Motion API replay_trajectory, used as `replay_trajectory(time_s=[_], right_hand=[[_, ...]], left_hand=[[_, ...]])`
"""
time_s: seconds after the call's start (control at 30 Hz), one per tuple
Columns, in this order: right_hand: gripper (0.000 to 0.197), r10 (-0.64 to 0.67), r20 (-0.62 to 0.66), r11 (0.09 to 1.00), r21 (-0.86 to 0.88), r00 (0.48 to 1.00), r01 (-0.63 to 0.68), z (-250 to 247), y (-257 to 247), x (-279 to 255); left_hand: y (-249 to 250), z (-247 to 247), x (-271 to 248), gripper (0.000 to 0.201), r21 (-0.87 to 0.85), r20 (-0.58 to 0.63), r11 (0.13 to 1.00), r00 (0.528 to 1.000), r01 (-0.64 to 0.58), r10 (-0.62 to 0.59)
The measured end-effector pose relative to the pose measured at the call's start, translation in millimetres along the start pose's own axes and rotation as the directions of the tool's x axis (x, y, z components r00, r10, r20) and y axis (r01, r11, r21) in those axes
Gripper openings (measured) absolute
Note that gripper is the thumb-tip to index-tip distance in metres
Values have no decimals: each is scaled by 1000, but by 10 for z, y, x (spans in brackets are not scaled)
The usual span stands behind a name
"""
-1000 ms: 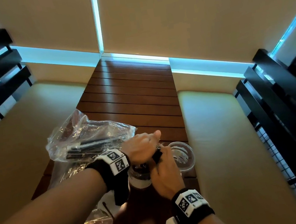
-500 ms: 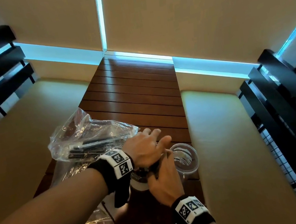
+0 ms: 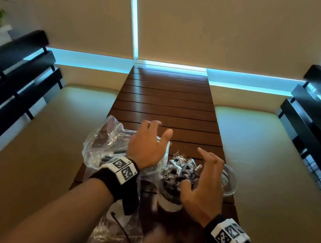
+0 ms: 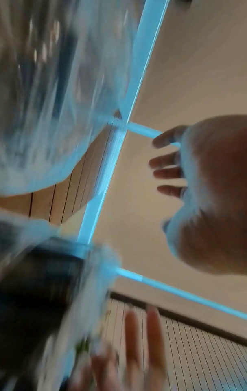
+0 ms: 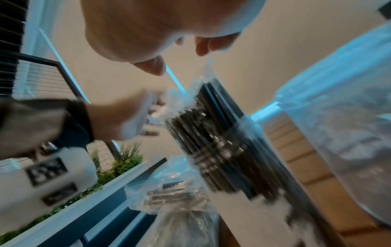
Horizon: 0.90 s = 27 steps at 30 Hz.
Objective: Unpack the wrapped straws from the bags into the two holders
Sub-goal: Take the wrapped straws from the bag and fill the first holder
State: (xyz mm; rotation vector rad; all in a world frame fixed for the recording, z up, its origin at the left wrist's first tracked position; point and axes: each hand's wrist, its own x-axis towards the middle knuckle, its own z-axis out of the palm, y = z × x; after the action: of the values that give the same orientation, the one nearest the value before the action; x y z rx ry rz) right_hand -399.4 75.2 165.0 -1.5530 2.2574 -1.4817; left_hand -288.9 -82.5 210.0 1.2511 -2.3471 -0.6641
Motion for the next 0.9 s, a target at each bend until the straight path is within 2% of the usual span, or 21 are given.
replay_trajectory(time_s=[0.07,0.1,0.13,0.2,0.23,0.27,0.3,0.37,0.4,0.47,0.53,0.57,0.63,0.7,0.8,0.9], right_hand=[[54,-95,-38,995,-43,995,93,18,-158,110],[43,-144,-23,988,-63,989,142,49,-247,159],[33,-197,11,978,-73,980,197,89,-343,201],[17,-281,112,956,-53,953,289,196,-537,265],[13,-298,168,951,-30,940,307,261,-635,294],[13,-301,223,951,-4,927,309,333,-722,323],[13,-296,276,953,20,915,302,409,-801,353],[10,-282,364,957,45,888,286,563,-903,410],[10,-276,398,958,47,875,281,635,-934,437],[12,-264,447,960,40,855,276,751,-968,503],[16,-257,465,960,22,847,279,826,-993,589],[18,-252,462,960,11,850,279,850,-1008,644],[22,-227,455,965,-16,861,263,861,-1041,784],[28,-199,466,965,-62,862,256,849,-1065,945],[38,-184,511,938,-165,840,305,855,-1058,1176],[36,-215,580,873,-245,785,420,840,-1059,1302]], left_hand=[[-464,-205,96,50,140,-184,965,963,223,-196],[-667,-315,109,51,135,-232,923,917,361,-325],[-929,-374,118,55,35,-231,855,837,517,-496],[-1322,-438,85,68,-229,-113,635,628,737,-770],[-1468,-441,60,73,-320,-18,552,577,771,-816],[-1558,-440,25,74,-358,69,508,565,783,-822],[-1615,-433,-8,65,-352,136,495,566,795,-813],[-1672,-397,-52,29,-334,184,529,605,780,-775],[-1683,-401,-59,17,-344,172,551,628,760,-759],[-1684,-415,-20,8,-402,135,594,686,697,-715],[-1578,-517,3,15,-485,117,631,760,605,-639],[-1500,-599,3,20,-490,96,678,807,548,-583],[-1315,-767,10,27,-439,78,795,900,418,-430],[-1170,-902,21,31,-406,71,869,958,282,-278],[-1000,-1031,20,24,-340,96,930,989,137,-111],[-859,-1086,12,18,-314,90,950,995,-2,32]])
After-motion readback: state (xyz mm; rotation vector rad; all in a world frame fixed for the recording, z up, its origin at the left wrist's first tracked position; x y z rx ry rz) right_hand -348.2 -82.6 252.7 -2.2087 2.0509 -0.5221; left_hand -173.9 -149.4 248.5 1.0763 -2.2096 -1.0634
